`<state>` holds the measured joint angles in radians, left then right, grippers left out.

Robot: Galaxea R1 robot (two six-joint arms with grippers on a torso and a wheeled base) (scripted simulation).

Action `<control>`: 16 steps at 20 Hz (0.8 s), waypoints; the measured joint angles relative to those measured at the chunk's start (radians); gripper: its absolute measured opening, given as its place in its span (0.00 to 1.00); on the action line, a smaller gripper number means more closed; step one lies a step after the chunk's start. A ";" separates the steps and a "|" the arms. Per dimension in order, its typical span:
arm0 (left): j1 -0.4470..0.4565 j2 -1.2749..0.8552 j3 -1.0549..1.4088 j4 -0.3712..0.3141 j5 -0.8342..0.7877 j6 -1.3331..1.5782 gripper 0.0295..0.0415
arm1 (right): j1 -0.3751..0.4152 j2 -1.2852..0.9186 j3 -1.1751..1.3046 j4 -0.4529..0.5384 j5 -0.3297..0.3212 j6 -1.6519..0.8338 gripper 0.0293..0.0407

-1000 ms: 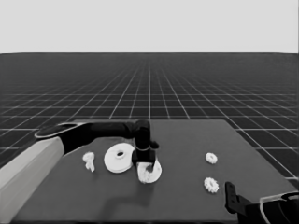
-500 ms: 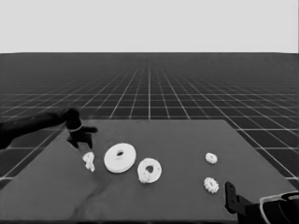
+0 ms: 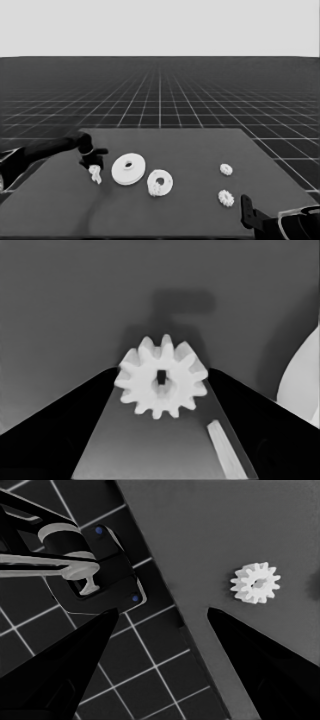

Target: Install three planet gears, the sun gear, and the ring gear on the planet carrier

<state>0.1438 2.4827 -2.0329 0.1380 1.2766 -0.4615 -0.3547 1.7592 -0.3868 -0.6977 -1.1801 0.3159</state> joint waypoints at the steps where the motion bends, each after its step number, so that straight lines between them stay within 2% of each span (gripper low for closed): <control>1: 0.001 0.001 -0.002 0.000 -0.001 0.001 0.75 | 0.000 0.000 0.000 0.000 0.000 0.000 0.81; 2: 0.001 0.001 -0.002 0.000 -0.001 0.001 0.74 | 0.000 0.000 0.000 0.000 0.000 0.000 0.81; 4: 0.001 0.000 -0.004 0.001 -0.002 0.002 0.16 | 0.000 0.000 0.000 0.000 0.000 0.000 0.81; 12: 0.001 0.000 -0.004 0.000 -0.002 0.002 0.14 | 0.000 0.000 0.000 0.000 0.000 0.000 0.81; 14: -0.107 -0.073 0.145 -0.033 0.106 -0.062 0.14 | 0.000 0.000 0.000 0.000 0.000 0.000 0.81; 16: -0.153 -0.084 0.167 -0.055 0.142 -0.069 0.14 | 0.000 0.000 0.000 0.000 0.000 0.000 0.81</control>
<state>-0.0091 2.3990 -1.8662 0.0833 1.4190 -0.5307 -0.3547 1.7592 -0.3868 -0.6977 -1.1801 0.3159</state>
